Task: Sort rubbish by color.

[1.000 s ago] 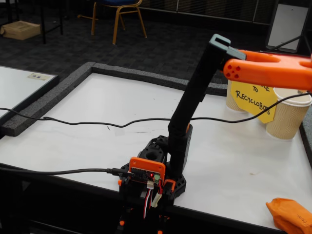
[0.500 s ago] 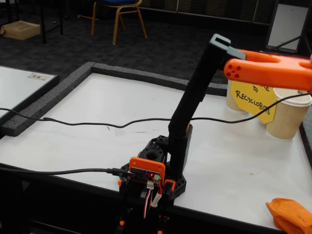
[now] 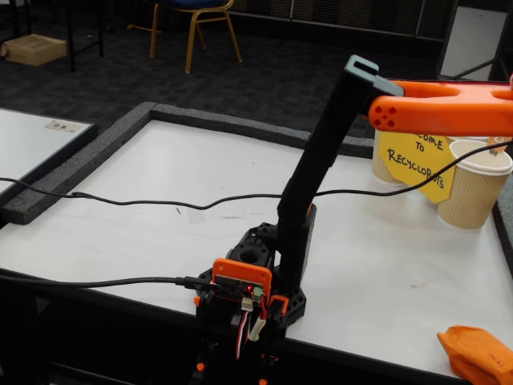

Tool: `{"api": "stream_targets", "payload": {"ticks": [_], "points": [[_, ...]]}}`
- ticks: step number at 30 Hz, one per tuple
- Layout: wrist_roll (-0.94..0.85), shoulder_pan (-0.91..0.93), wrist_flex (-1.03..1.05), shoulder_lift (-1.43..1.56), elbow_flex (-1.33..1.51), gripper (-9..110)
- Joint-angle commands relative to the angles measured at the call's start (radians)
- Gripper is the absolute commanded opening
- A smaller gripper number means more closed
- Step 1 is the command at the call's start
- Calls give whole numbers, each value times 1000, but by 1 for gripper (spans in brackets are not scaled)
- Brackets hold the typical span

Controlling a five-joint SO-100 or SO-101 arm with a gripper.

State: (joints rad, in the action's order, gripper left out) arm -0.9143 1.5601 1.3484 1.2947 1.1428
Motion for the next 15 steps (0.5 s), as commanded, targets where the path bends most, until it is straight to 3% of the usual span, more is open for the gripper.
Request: {"api": "stream_targets", "payload": {"ticks": [1,15], "points": [[-11,-54,-86,216,-164,2],[-11,-107,-207,216,-127,2]]}}
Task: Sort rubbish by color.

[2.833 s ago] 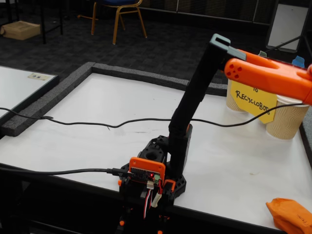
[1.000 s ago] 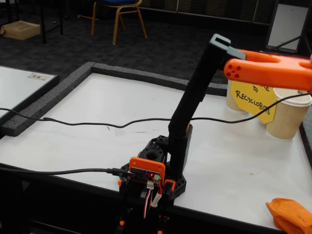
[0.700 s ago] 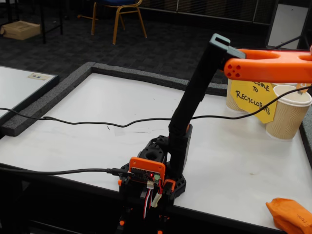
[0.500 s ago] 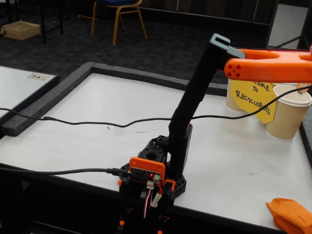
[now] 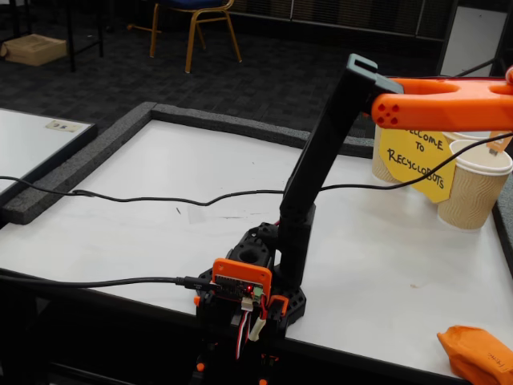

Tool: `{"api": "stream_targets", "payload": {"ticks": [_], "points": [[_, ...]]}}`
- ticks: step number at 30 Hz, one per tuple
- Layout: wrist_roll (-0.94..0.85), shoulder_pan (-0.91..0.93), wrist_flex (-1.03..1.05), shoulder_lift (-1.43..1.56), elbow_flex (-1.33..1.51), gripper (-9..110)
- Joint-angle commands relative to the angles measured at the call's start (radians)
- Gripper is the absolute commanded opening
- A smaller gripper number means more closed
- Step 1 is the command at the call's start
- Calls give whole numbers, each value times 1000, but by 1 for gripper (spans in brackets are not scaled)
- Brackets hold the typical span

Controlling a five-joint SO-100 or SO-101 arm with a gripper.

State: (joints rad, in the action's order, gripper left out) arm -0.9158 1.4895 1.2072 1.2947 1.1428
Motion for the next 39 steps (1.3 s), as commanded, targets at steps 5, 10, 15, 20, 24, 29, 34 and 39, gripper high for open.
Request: {"api": "stream_targets", "payload": {"ticks": [5,10,15,20,24,29,34,39], "points": [[-11,-38,-161,216,-61,2],[-18,-31,-275,216,28,2],[-18,-58,-202,218,-35,2],[-18,-63,-91,218,-100,2],[-18,-52,-34,218,-106,2],[-20,-97,132,218,-144,2],[-20,-199,356,218,-221,2],[-25,-295,523,218,-275,2]]}}
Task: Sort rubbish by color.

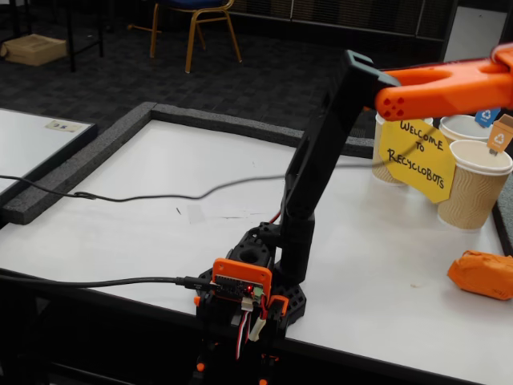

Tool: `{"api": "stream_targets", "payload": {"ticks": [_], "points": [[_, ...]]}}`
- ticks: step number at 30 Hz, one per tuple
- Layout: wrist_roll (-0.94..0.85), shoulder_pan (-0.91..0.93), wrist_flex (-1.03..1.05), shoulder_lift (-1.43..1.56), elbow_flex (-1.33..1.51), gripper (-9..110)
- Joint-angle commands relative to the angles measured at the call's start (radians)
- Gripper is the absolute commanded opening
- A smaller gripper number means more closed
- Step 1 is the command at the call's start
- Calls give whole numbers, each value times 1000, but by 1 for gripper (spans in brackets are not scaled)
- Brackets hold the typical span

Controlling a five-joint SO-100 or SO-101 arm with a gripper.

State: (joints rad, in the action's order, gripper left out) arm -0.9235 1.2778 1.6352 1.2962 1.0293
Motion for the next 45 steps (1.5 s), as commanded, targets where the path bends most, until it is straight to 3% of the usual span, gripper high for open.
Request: {"api": "stream_targets", "payload": {"ticks": [1,8,24,27,33,45], "points": [[-17,-95,109,216,-161,2],[-86,-127,91,213,-35,2],[-285,-64,-328,206,364,4],[-305,-55,-368,199,387,10],[-370,-35,-368,195,420,26],[-394,-8,-356,187,465,26]]}}
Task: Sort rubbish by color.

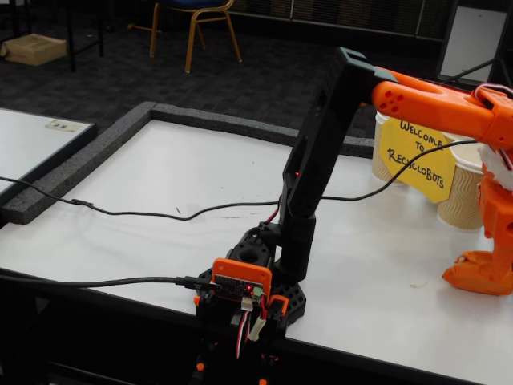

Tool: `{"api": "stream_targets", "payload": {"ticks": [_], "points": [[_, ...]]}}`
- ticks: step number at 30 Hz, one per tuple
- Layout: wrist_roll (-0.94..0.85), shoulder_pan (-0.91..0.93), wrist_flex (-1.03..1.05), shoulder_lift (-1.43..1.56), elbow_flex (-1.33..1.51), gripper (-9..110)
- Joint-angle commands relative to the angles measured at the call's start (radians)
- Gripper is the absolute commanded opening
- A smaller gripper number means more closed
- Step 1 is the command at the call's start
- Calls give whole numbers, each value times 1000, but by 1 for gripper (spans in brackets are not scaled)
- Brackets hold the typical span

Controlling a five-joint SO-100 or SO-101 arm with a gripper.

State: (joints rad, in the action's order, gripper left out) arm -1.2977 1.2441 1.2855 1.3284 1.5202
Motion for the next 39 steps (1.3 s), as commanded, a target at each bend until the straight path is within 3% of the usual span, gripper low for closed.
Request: {"api": "stream_targets", "payload": {"ticks": [1,10,19,31,39], "points": [[-20,26,-6,155,-25,25],[-18,17,-26,153,-21,1],[-9,5,-60,158,-51,0],[72,-25,140,195,-511,0],[78,-44,175,229,-482,0]]}}
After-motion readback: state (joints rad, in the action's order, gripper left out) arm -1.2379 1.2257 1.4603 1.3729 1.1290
